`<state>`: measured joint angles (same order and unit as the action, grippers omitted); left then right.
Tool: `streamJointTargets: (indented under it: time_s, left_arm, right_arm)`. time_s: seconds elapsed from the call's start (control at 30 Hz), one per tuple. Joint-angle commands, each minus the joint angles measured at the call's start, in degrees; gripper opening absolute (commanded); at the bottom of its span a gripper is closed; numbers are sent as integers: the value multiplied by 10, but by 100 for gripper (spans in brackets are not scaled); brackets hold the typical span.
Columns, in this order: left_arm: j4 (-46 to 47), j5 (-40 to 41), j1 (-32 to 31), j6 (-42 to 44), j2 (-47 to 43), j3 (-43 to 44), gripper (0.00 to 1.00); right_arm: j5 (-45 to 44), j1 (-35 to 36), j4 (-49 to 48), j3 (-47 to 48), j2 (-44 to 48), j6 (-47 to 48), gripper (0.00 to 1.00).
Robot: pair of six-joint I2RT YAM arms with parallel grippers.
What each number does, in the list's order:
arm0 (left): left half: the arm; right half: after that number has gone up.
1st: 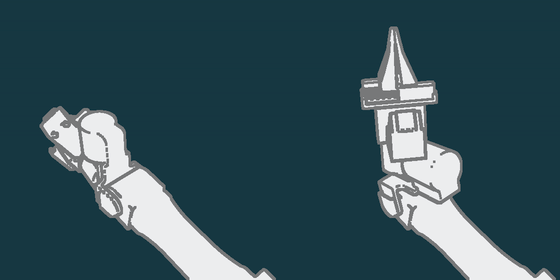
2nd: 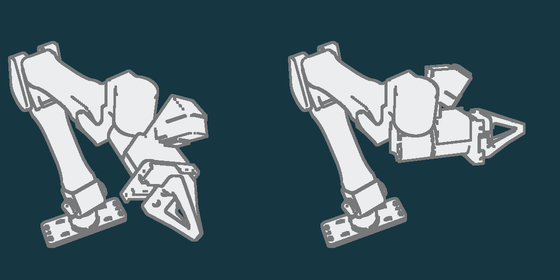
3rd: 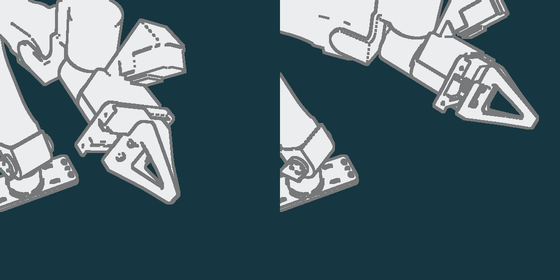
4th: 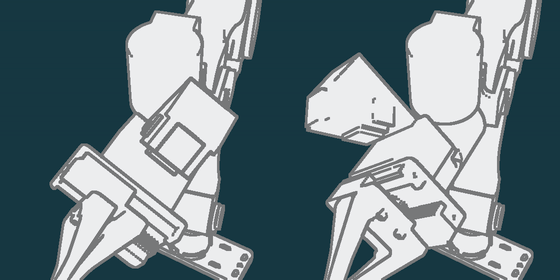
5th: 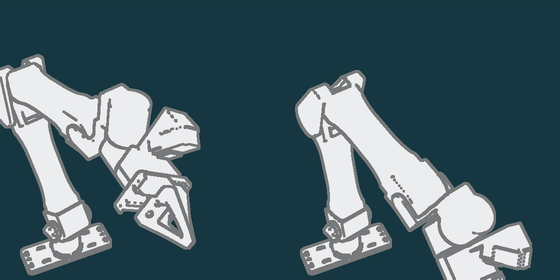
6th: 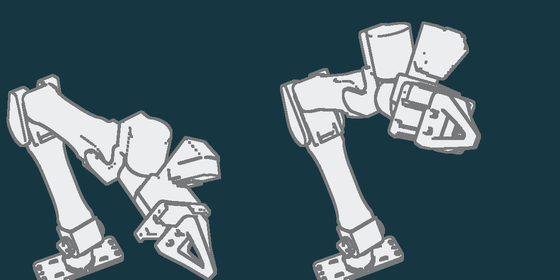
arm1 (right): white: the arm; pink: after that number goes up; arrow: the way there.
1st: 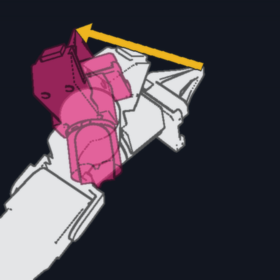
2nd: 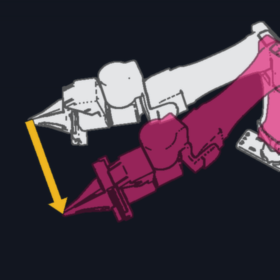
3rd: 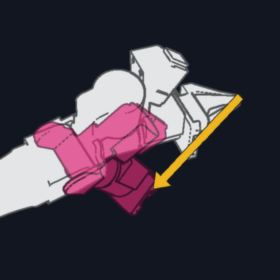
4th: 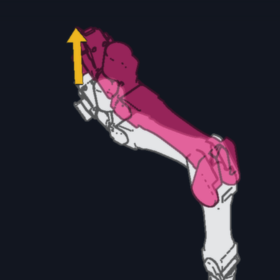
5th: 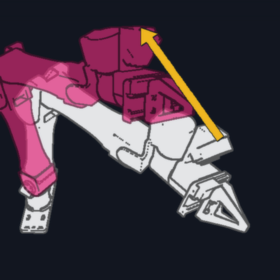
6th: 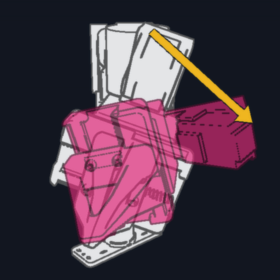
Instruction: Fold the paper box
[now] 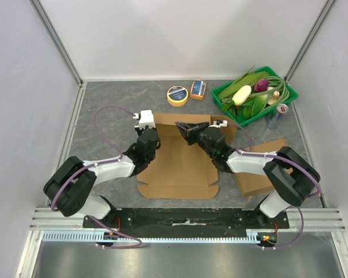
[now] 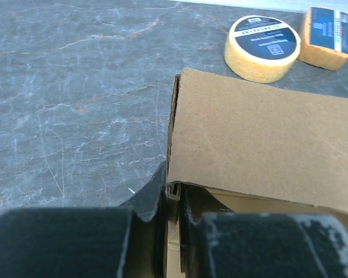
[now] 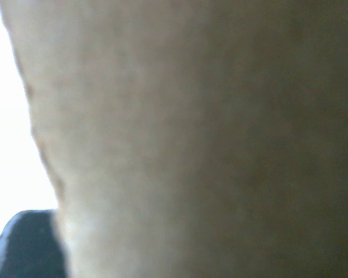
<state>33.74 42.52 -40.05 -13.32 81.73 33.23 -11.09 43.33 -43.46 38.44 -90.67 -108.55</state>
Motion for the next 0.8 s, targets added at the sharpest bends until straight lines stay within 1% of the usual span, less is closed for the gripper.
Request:
streamJointTargets:
  time_s: [0.0, 0.03, 0.07, 0.17, 0.2, 0.23, 0.27, 0.33, 0.47, 0.53, 0.67, 0.77]
  left_arm:
    - [-85, 146, -6, -61, 45, 31, 2]
    - [-76, 135, -7, -52, 46, 26, 2]
    - [-41, 122, -7, -19, 47, 21, 2]
    - [21, -7, -7, 69, 46, -1, 2]
    - [42, -96, -3, 81, 37, -11, 7]
    - [34, -117, -1, 81, 30, -12, 23]
    - [23, -119, -1, 74, 23, -14, 28]
    - [17, -154, 6, 59, -9, -30, 39]
    - [15, -186, 16, 30, -59, -58, 49]
    - [14, -206, 23, 16, -92, -77, 55]
    - [19, -199, 27, 13, -119, -105, 59]
    - [15, -191, 38, 20, -99, -101, 54]
  right_arm:
    - [20, 13, 95, 21, 12, -39, 0]
    - [24, 14, 99, 25, 10, -41, 0]
    - [27, 13, 96, 33, 9, -42, 0]
    - [33, 14, 96, 44, 3, -37, 0]
    - [32, 13, 95, 43, 1, -37, 0]
    - [33, 12, 93, 42, 1, -36, 0]
    - [33, 12, 91, 39, 0, -35, 0]
    - [33, 12, 87, 36, 0, -34, 0]
    - [29, 11, 86, 30, 2, -31, 0]
    - [28, 9, 87, 30, 6, -27, 0]
    - [31, 6, 87, 26, 9, -25, 0]
    - [34, 6, 80, 23, 8, -30, 0]
